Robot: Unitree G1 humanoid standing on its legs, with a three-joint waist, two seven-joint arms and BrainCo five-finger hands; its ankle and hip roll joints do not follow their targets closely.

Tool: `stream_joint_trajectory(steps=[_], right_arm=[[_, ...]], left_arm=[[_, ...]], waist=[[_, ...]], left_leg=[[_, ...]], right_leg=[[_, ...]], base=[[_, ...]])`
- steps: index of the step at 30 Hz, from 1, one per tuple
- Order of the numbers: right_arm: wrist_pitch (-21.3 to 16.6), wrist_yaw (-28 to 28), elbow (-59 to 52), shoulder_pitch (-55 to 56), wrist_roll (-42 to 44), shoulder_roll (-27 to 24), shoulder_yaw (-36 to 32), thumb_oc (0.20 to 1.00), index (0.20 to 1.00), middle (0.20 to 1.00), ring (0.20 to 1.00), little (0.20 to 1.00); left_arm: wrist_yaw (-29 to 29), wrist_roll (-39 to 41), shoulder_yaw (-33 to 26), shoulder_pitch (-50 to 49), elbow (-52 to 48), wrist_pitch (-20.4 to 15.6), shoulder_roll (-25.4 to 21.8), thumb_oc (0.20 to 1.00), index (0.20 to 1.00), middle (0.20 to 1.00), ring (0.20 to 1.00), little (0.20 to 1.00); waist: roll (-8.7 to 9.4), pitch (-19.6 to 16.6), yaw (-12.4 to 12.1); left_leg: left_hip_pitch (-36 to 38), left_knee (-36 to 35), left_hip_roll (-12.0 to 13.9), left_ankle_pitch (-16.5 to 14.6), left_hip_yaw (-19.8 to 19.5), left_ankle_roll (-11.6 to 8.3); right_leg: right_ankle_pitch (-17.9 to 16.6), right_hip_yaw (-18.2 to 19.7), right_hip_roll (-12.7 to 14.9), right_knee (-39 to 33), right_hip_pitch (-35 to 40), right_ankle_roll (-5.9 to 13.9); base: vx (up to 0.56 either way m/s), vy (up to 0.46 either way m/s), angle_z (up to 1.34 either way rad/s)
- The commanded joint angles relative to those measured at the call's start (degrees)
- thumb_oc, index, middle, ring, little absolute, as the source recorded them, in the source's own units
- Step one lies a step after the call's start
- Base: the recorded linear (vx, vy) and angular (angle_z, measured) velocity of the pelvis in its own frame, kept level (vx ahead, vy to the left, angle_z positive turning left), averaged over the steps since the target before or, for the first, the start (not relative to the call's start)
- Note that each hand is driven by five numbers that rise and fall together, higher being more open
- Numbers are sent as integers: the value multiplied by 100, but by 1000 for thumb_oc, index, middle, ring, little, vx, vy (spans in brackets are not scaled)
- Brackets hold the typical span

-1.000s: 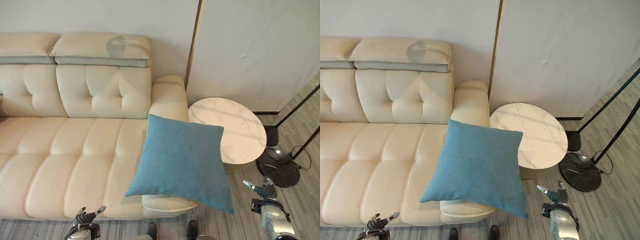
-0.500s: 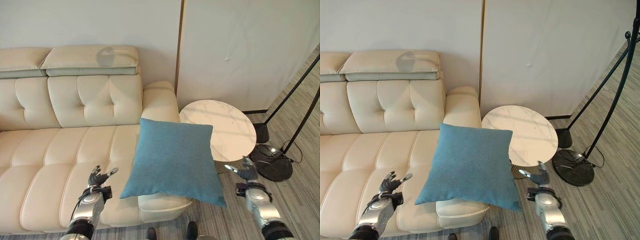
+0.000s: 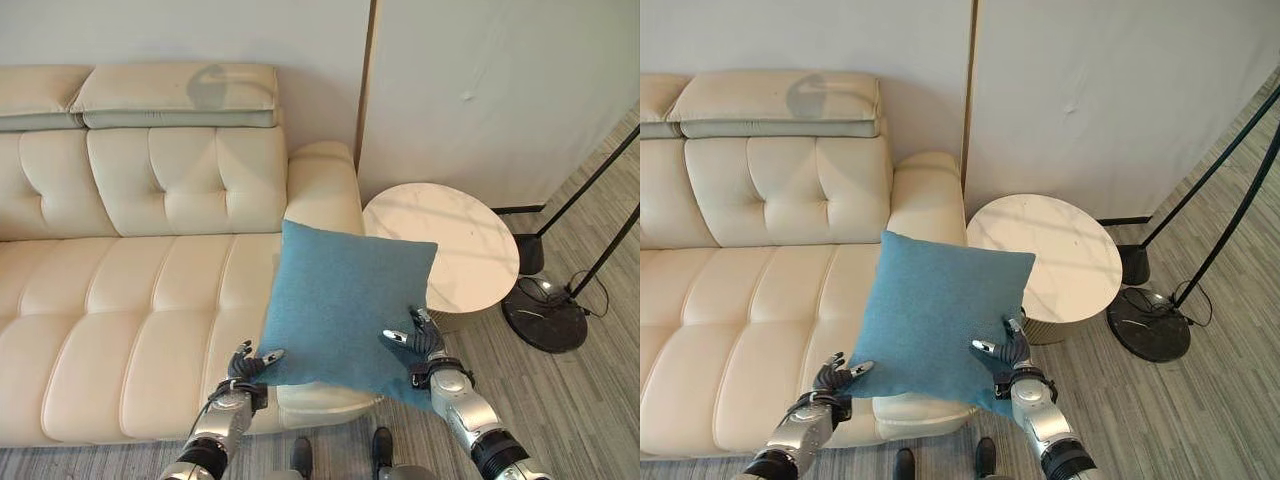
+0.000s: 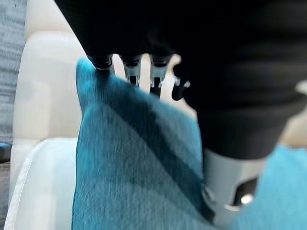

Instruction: Pick up all the scattered cushions and arrange them neatly on the sofa.

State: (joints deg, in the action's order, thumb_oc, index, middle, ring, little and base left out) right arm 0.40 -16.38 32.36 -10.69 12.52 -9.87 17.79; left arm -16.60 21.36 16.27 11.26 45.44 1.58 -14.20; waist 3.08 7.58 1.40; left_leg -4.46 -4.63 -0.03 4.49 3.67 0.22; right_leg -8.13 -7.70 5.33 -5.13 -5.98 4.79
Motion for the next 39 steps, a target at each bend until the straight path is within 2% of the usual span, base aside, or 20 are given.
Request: stream_joint_trajectory(steps=[1,3,7,8,9,10,11,12,13,14,18,31,39], right_arm=[[-165,59,48,-516,333,162,374,1000,1000,1000,1000,1000],[-165,59,49,-517,333,162,374,1000,1000,1000,1000,1000],[-249,185,213,-656,705,147,423,1000,1000,1000,1000,1000],[-249,185,213,-656,705,147,423,1000,1000,1000,1000,1000],[-298,347,223,-620,1065,139,366,1000,1000,1000,1000,1000],[-325,432,303,-581,1348,172,321,1000,1000,1000,1000,1000],[-368,544,421,-546,1711,209,244,1000,1000,1000,1000,1000],[-385,713,488,-514,2143,249,179,1000,1000,1000,1000,1000],[-409,836,678,-536,2437,294,138,448,448,448,448,448],[-410,838,681,-538,2439,293,137,200,200,200,200,200],[-415,1026,893,-562,2576,283,135,200,200,200,200,200],[-561,1023,767,-614,2640,322,180,200,200,200,200,200],[-422,899,461,-628,1600,214,671,200,200,200,200,200]], left_arm=[[-27,-184,469,1046,-58,-300,71,1000,1000,1000,1000,1000],[-27,-184,469,1047,-57,-300,71,1000,1000,1000,1000,1000],[272,-492,1010,1432,-307,-312,-37,1000,1000,1000,1000,1000],[272,-492,1010,1432,-307,-312,-37,931,931,931,931,931],[484,-711,1192,1491,-461,-284,-131,805,805,805,805,805],[608,-869,1300,1492,-367,-265,-128,225,225,225,225,225],[716,-988,1379,1489,-449,-258,-181,200,200,200,200,200],[862,-1071,1472,1450,-524,-239,-204,200,200,200,200,200],[1031,-1086,1523,1398,-532,-252,-184,200,200,200,200,200],[1032,-1086,1523,1399,-531,-252,-184,200,200,200,200,200],[1225,-841,1579,1118,-555,-308,-52,200,200,200,200,200],[1052,-398,1693,826,-558,-304,344,200,200,200,200,200],[885,-681,1845,788,-603,-236,412,200,200,200,200,200]], waist=[[-117,420,56],[-118,415,55],[-153,449,120],[-153,449,120],[-185,475,142],[-195,465,158],[-216,471,160],[-241,502,160],[-275,498,150],[-275,499,148],[-302,524,112],[-248,581,43],[-160,546,0]], left_leg=[[-177,-37,-36,-461,189,-85],[-183,-37,-36,-460,189,-84],[-381,-37,-54,-421,242,-82],[-381,-37,-54,-421,242,-82],[-393,-37,-71,-423,257,-78],[-411,-37,-76,-423,266,-79],[-406,-37,-81,-431,275,-76],[-391,-37,-87,-437,284,-78],[-417,-37,-98,-432,294,-81],[-417,-37,-97,-433,295,-81],[-412,-37,-109,-434,280,-90],[-199,-37,-116,-488,211,-82],[-69,-37,-115,-536,207,-53]], right_leg=[[649,-180,-47,13,-122,195],[648,-180,-47,13,-129,194],[561,-112,-21,13,-387,196],[561,-112,-21,13,-388,196],[547,-85,-13,13,-418,200],[546,-78,-8,13,-437,200],[543,-69,3,13,-440,207],[545,-57,13,13,-431,208],[540,-48,27,13,-459,207],[540,-47,27,13,-459,207],[559,-60,37,13,-449,200],[624,-120,62,13,-191,199],[638,-111,67,13,-60,215]], base=[[-66,23,3],[-33,11,-1],[-4,13,-3],[15,17,-6],[22,14,-14],[32,16,-16],[27,10,-13],[25,13,-5],[0,0,0],[0,0,0],[0,0,0],[-3,-1,3],[0,0,0]])
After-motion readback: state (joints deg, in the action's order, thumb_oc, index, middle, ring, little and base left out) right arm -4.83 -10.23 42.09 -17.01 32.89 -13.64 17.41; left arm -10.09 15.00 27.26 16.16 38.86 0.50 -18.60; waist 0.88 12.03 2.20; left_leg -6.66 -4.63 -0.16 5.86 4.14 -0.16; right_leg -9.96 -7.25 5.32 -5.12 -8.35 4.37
